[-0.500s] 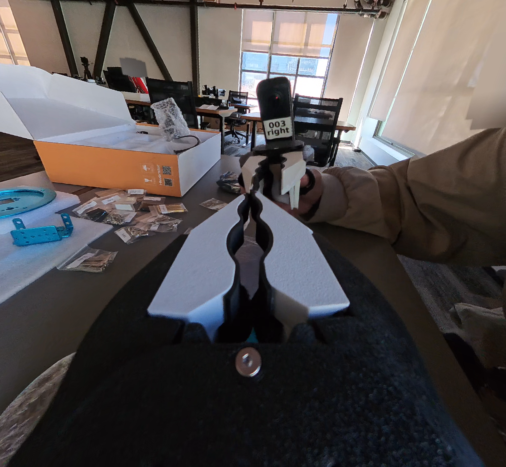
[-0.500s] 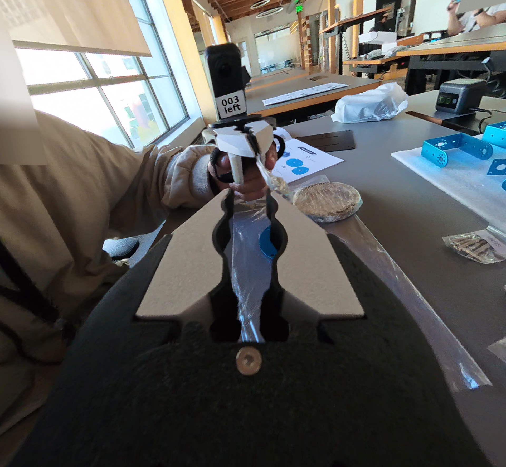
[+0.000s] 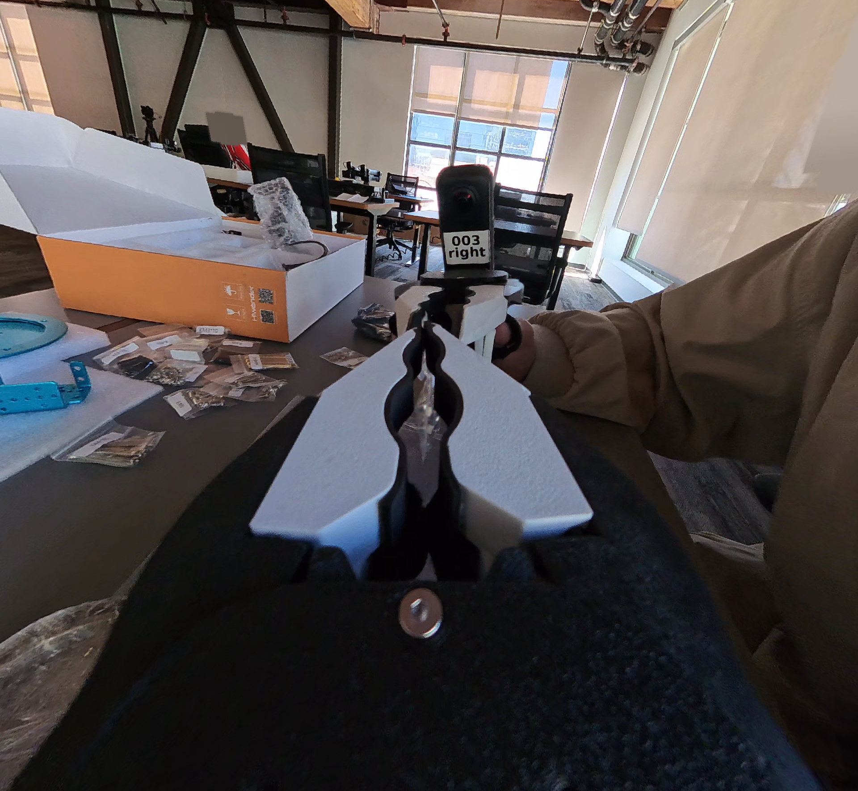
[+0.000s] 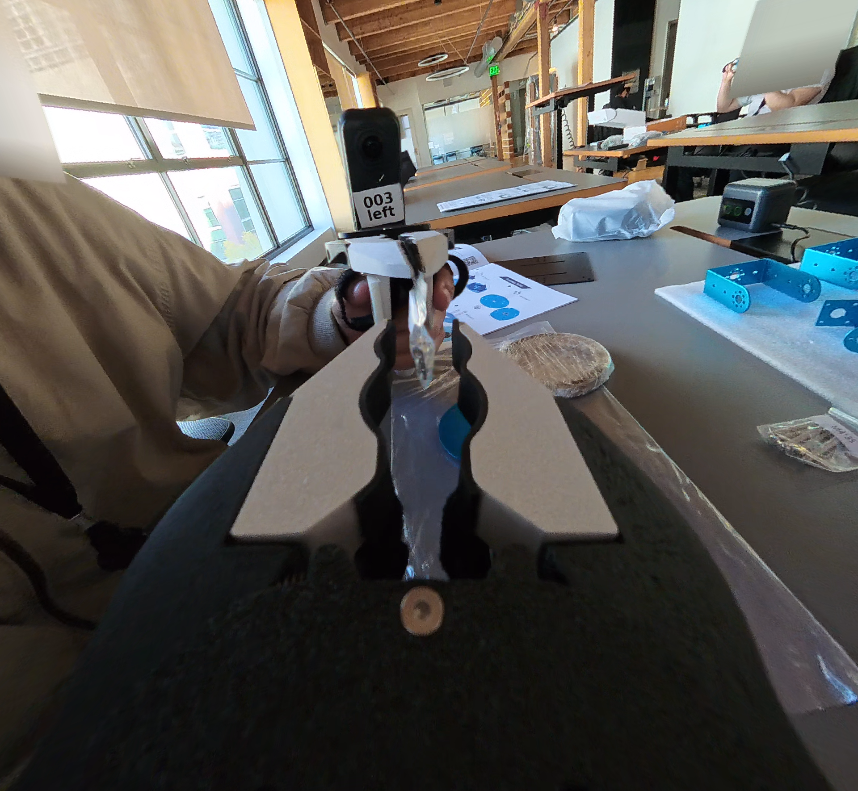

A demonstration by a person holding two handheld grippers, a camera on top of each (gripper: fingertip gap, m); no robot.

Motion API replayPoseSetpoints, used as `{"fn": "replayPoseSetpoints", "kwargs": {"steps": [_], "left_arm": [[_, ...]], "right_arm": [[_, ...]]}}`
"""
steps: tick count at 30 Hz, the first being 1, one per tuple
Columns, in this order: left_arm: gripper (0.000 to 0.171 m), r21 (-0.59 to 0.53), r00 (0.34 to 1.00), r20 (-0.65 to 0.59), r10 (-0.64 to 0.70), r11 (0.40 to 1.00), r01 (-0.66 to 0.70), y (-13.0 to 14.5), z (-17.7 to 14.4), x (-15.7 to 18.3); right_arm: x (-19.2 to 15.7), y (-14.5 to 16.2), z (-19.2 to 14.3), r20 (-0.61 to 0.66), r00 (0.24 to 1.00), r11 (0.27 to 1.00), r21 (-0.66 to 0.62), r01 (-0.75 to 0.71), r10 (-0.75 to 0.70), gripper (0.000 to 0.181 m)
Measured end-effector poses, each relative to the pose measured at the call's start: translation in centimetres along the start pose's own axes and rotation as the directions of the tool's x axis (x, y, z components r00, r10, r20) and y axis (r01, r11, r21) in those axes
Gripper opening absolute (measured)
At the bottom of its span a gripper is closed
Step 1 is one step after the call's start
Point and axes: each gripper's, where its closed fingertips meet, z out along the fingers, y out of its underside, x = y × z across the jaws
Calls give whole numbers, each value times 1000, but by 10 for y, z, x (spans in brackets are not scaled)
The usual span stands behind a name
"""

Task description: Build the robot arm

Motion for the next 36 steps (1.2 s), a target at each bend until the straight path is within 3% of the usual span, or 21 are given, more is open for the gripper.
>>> {"fn": "replayPoseSetpoints", "kwargs": {"steps": [13,15,19,36], "left_arm": [[0,-6,998,-30,-55,998,55,6,0,-3],[0,-18,998,-37,-44,999,43,9,2,0],[0,-27,997,-68,-28,999,26,11,5,9],[1,-76,995,-69,67,994,-73,19,8,16]], "right_arm": [[-2,-5,4,-21,1000,999,43,22,-21,19],[-8,-5,7,14,1000,999,50,3,-4,19],[-13,-3,9,31,1000,999,41,-3,2,0],[-15,-6,3,22,999,999,18,35,-36,0]]}}
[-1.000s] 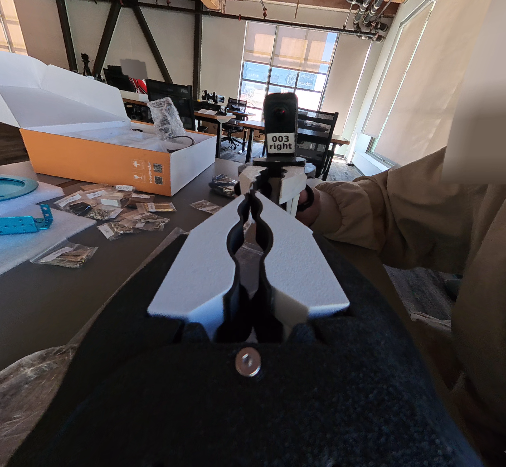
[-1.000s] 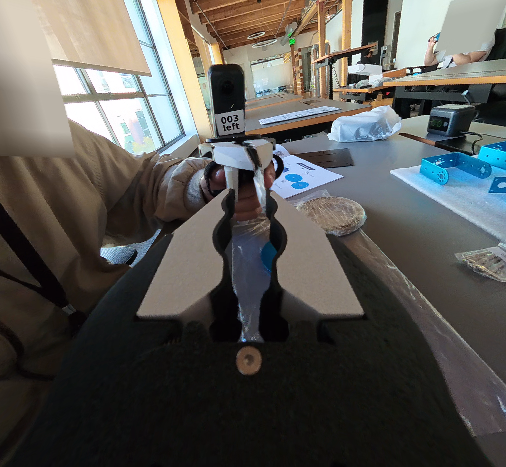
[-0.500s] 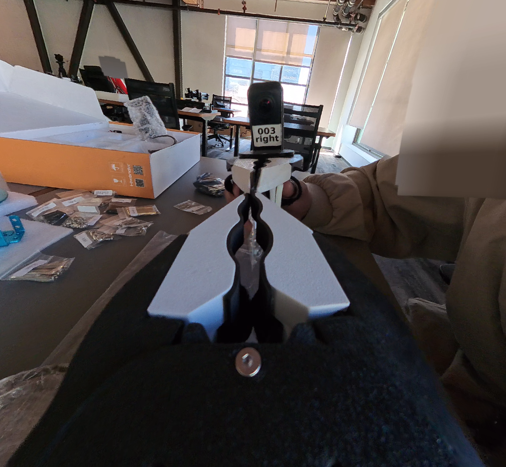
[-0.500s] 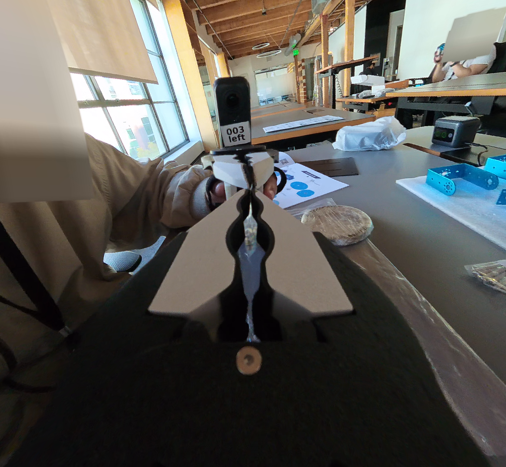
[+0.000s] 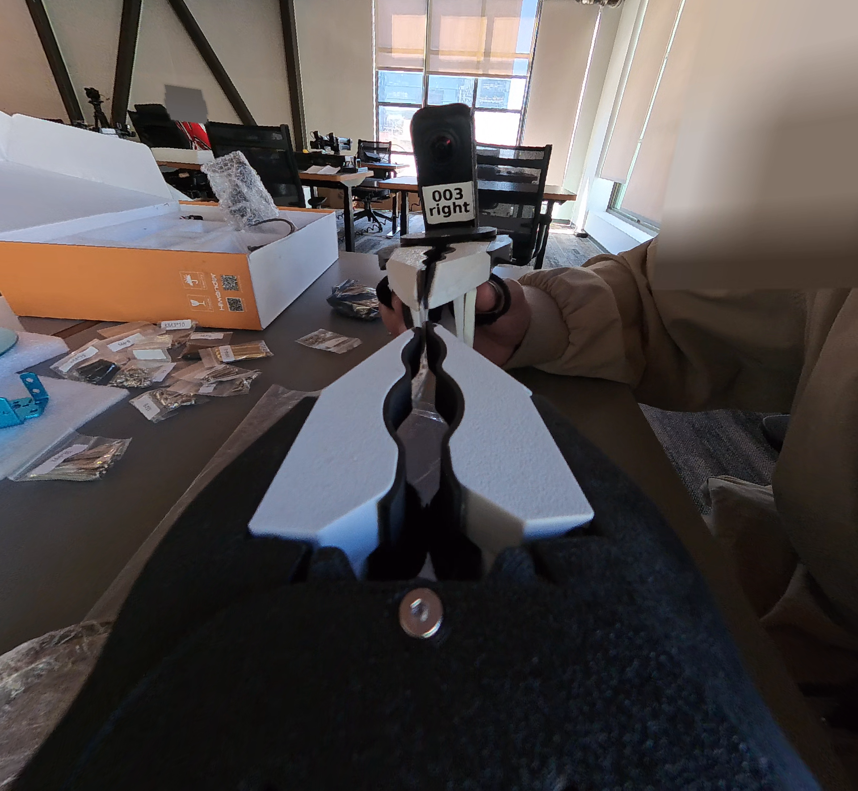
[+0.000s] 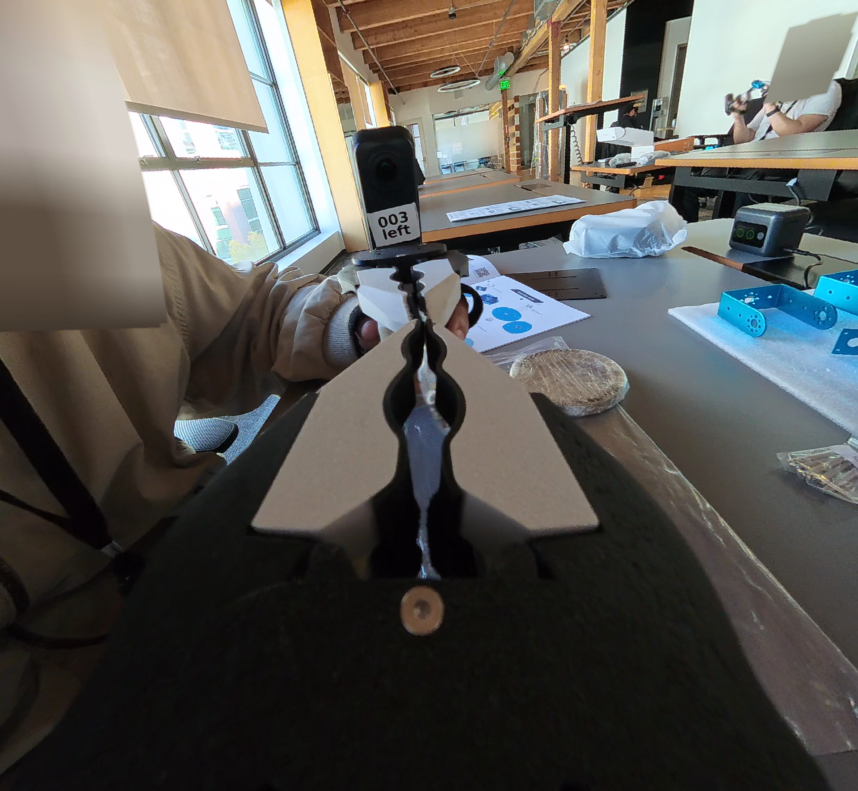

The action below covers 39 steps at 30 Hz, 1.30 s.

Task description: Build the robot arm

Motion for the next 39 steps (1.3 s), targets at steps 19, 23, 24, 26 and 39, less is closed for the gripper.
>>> {"fn": "replayPoseSetpoints", "kwargs": {"steps": [19,23,24,26,39], "left_arm": [[1,31,999,29,25,999,-26,-6,-4,-4],[1,32,999,19,26,999,-27,-6,-5,-3],[1,29,999,23,23,999,-24,-6,-5,-4],[1,26,1000,24,17,999,-18,-5,-5,-5],[0,-16,999,17,51,999,-51,1,-3,-2]], "right_arm": [[6,-4,-5,-30,1000,1000,10,9,-9,0],[3,-4,-4,-4,1000,1000,17,-14,14,0],[3,-3,-4,-4,1000,1000,16,-20,20,0],[1,-2,-3,9,1000,1000,9,-15,15,0],[7,4,0,-82,984,985,-68,156,-161,8]]}}
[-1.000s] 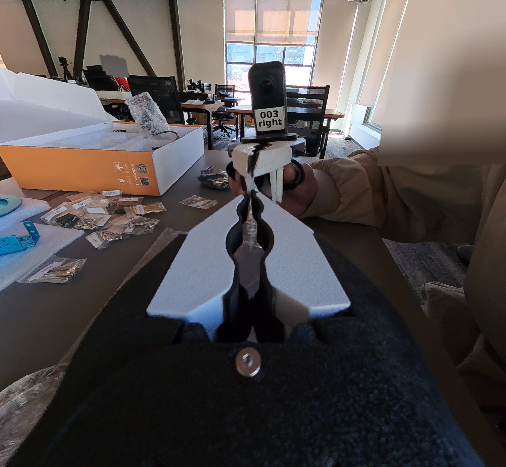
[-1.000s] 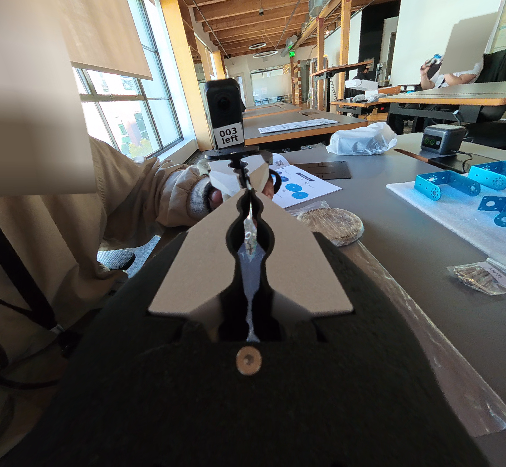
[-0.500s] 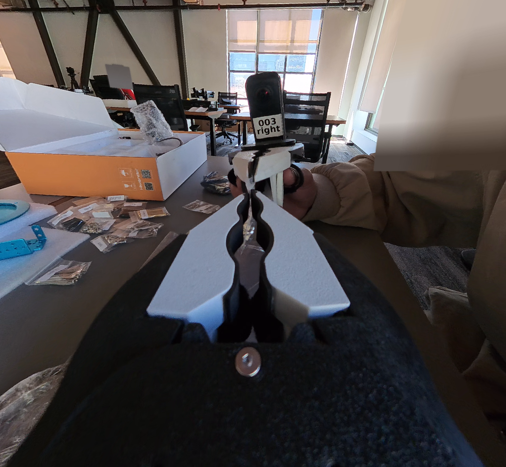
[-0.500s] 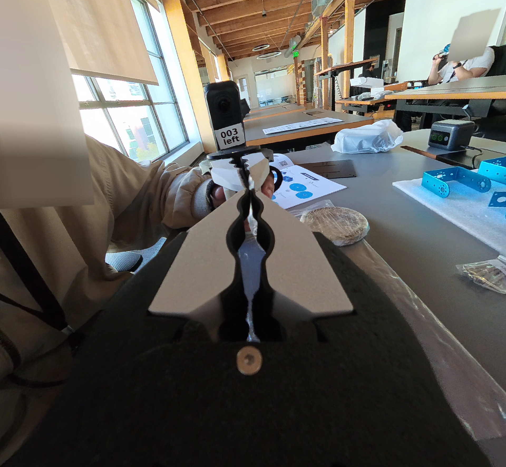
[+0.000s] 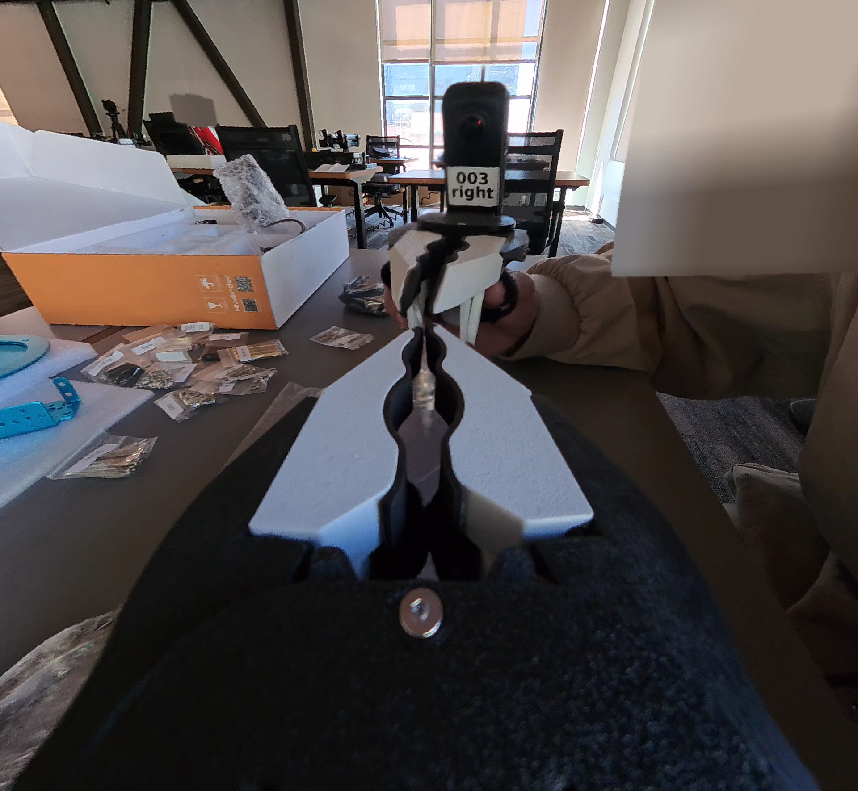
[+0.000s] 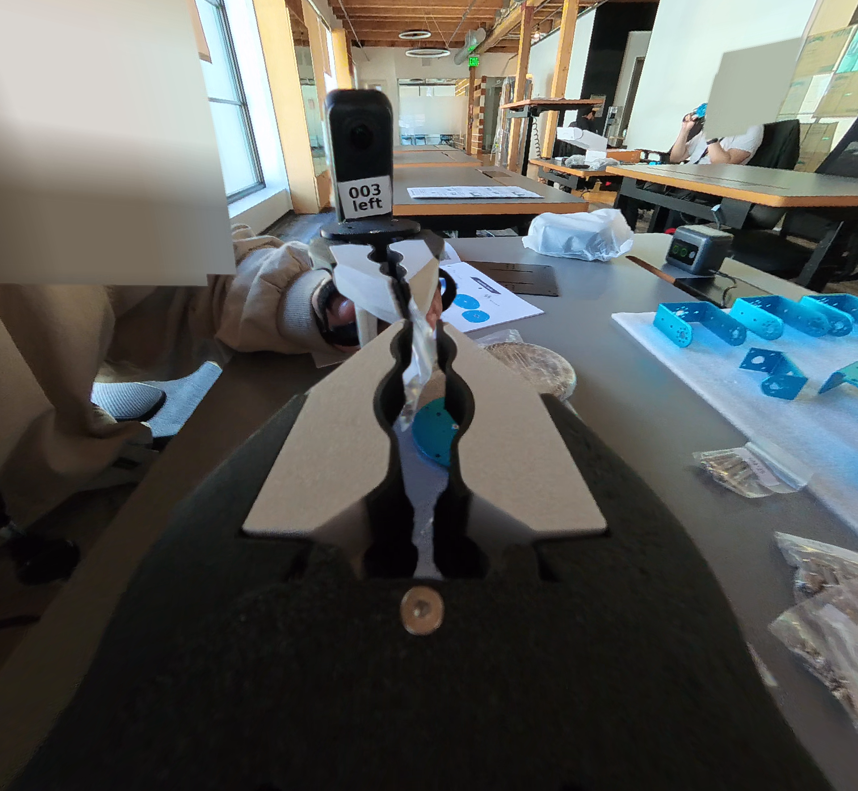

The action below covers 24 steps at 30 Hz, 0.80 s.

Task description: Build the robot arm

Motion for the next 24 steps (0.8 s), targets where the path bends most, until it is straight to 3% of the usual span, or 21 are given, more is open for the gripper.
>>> {"fn": "replayPoseSetpoints", "kwargs": {"steps": [7,12,16,24], "left_arm": [[0,-42,1000,28,14,999,-12,7,2,-4],[1,-68,999,34,36,997,-34,12,4,-3],[0,-71,998,35,47,997,-44,12,4,-3],[0,-81,998,35,58,995,-55,14,4,-3]], "right_arm": [[-4,2,-4,-86,967,963,-148,224,-238,29],[-7,3,-5,-191,878,891,-218,399,-439,17],[-9,10,-1,-178,866,869,-271,413,-467,25],[-3,19,-2,-176,869,863,-314,396,-462,25]]}}
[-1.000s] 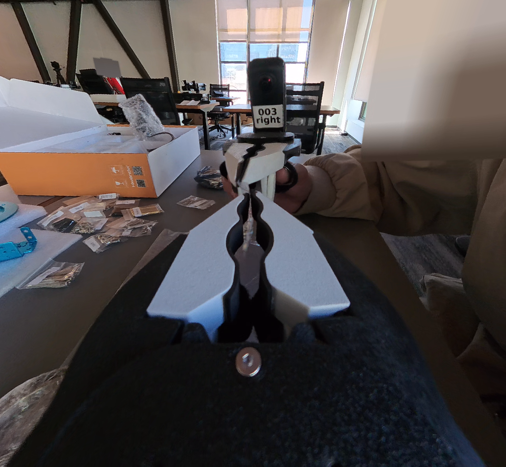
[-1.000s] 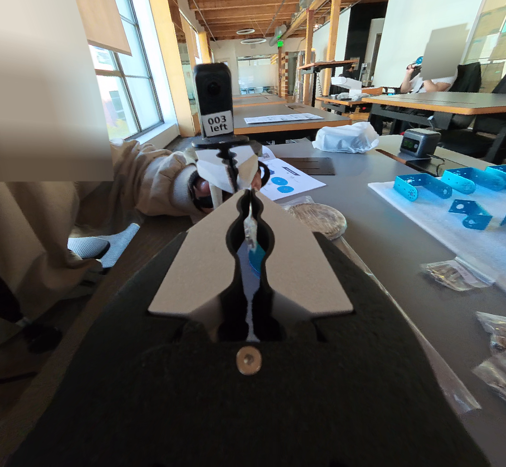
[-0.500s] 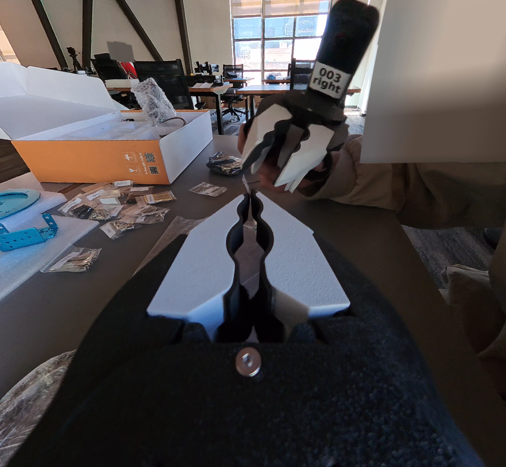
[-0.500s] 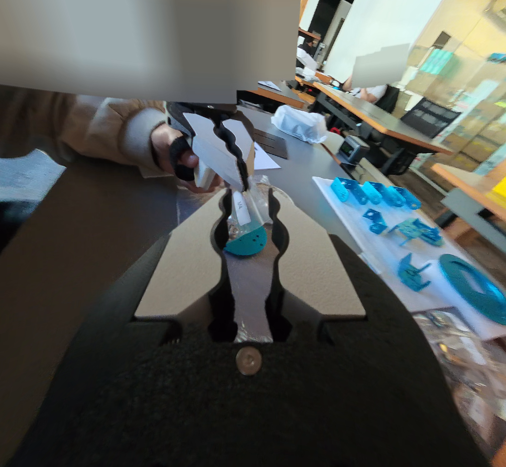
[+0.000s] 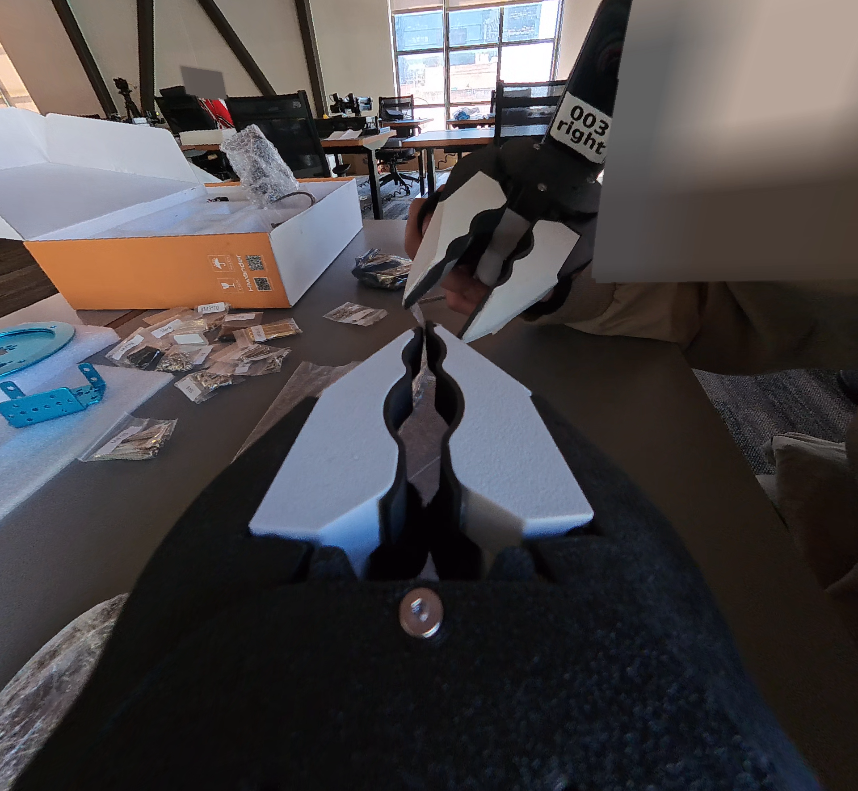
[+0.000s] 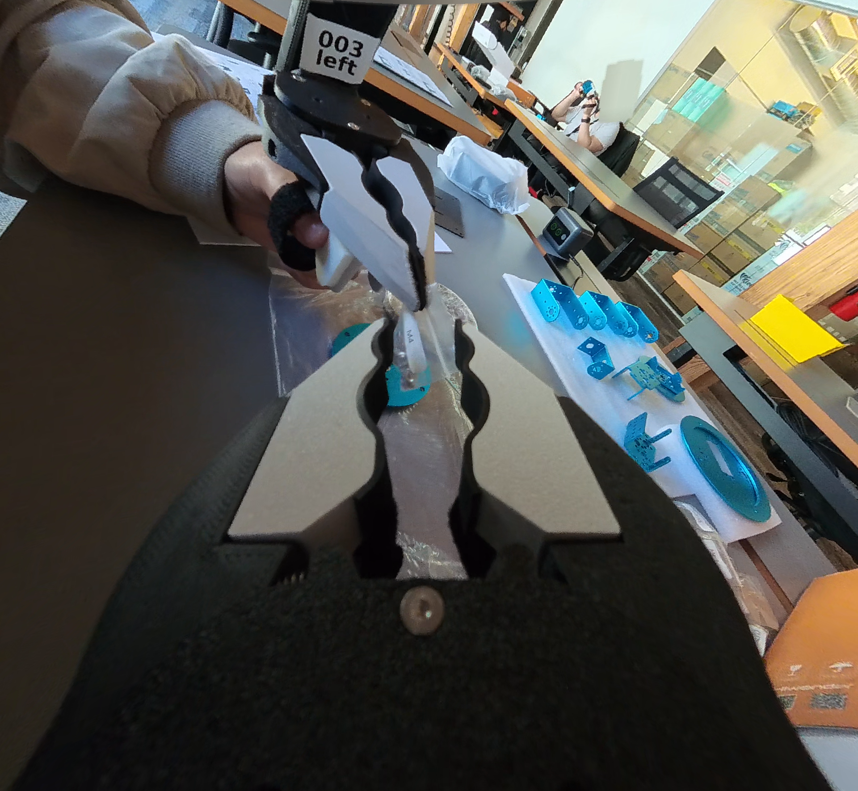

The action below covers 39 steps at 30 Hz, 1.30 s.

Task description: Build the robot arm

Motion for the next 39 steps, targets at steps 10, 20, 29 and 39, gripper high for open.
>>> {"fn": "replayPoseSetpoints", "kwargs": {"steps": [10,20,29,39], "left_arm": [[1,-17,1000,16,14,1000,-14,3,0,-3],[1,-26,999,31,10,1000,-9,4,0,-7],[0,-30,1000,23,3,1000,-2,5,0,-5],[0,-31,1000,23,2,1000,-1,6,1,-5]], "right_arm": [[-4,4,2,31,999,1000,-23,-22,22,20],[-6,3,1,34,999,1000,-23,-4,5,16],[-4,3,1,11,1000,1000,-22,11,-11,18],[2,4,0,-16,1000,999,-31,23,-24,19]]}}
